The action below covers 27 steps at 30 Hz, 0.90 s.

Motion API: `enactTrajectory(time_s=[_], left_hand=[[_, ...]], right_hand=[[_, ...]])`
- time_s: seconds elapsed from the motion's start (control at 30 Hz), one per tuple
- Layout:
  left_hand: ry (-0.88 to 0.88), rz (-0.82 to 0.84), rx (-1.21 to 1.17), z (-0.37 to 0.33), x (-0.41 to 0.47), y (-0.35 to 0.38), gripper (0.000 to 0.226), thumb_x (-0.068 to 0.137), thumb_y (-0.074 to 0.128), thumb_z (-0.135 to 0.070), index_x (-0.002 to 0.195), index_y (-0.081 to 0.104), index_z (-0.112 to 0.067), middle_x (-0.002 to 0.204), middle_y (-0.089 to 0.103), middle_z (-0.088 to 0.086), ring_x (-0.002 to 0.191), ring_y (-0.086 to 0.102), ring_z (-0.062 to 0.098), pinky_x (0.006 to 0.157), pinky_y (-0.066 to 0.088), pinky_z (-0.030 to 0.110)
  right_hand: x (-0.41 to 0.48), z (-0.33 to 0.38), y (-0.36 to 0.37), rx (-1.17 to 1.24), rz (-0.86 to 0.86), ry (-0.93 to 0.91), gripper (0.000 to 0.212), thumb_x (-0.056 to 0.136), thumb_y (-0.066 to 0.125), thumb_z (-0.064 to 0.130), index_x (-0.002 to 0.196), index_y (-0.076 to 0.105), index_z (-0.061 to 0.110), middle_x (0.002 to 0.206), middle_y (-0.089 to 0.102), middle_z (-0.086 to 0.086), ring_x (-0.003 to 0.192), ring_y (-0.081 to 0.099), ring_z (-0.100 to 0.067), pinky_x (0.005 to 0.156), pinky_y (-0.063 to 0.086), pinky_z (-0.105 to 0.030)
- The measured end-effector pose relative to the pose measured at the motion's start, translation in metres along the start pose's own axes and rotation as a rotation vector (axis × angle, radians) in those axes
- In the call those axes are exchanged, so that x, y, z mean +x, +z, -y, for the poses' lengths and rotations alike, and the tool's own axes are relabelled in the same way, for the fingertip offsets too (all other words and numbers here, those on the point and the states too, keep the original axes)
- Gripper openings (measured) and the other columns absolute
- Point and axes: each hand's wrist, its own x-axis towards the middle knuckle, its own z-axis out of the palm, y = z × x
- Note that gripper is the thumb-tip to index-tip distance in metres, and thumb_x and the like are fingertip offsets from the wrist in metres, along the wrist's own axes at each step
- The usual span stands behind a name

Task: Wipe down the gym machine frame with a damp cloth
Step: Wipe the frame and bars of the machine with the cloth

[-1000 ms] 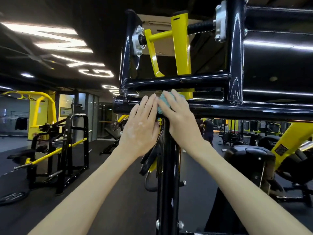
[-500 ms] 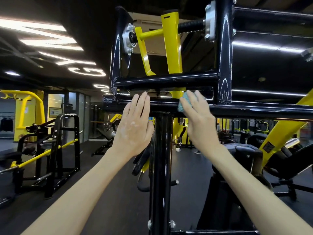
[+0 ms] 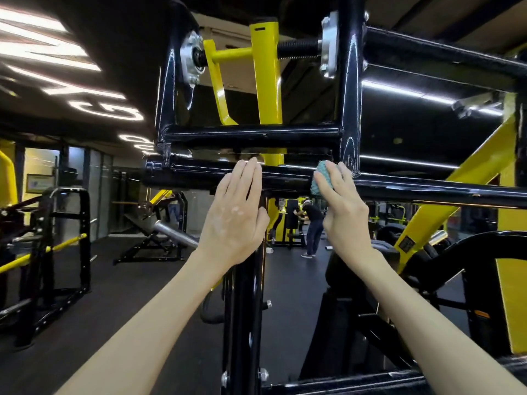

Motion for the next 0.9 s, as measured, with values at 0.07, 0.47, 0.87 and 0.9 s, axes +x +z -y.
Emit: enactTrajectory(time_s=[0.07,0.47,0.87,0.9], left_hand=[[-0.004,0.007,-0.008,-0.002,0.0,0.001,0.066,0.095,0.038,-0.023,0.153,0.023,0.004,0.16,0.025,0.019,0.151,0.016,0.029,0.124,0.001,0.032],[0.016,0.044,-0.008,-0.031,0.012,0.013,0.065,0.095,0.03,-0.026,0.154,0.023,0.002,0.162,0.022,0.017,0.151,0.016,0.03,0.123,0.009,0.038],[0.009,0.071,0.072,-0.111,0.042,0.051,0.066,0.094,0.028,-0.027,0.153,0.024,0.004,0.161,0.021,0.021,0.15,0.018,0.032,0.123,0.019,0.045],[0.002,0.081,0.081,-0.118,0.045,0.053,0.067,0.094,0.026,-0.028,0.153,0.024,0.004,0.161,0.021,0.02,0.15,0.018,0.032,0.123,0.019,0.046]], right_hand=[[0.007,0.017,0.006,0.029,0.021,-0.001,0.064,0.073,0.058,-0.027,0.131,0.058,0.001,0.144,0.048,-0.02,0.138,0.038,-0.041,0.107,0.04,-0.045],[-0.005,-0.039,-0.016,-0.059,0.048,-0.08,0.064,0.071,0.061,-0.027,0.129,0.059,0.0,0.142,0.05,-0.021,0.137,0.04,-0.041,0.103,0.043,-0.044],[-0.003,-0.094,-0.025,-0.017,0.071,-0.354,0.048,0.087,0.036,-0.005,0.127,0.06,-0.002,0.138,0.054,-0.023,0.131,0.046,-0.043,0.109,0.04,-0.053],[-0.007,-0.109,-0.031,-0.026,0.055,-0.322,0.048,0.086,0.036,-0.007,0.127,0.06,-0.002,0.138,0.054,-0.022,0.132,0.046,-0.043,0.109,0.041,-0.052]])
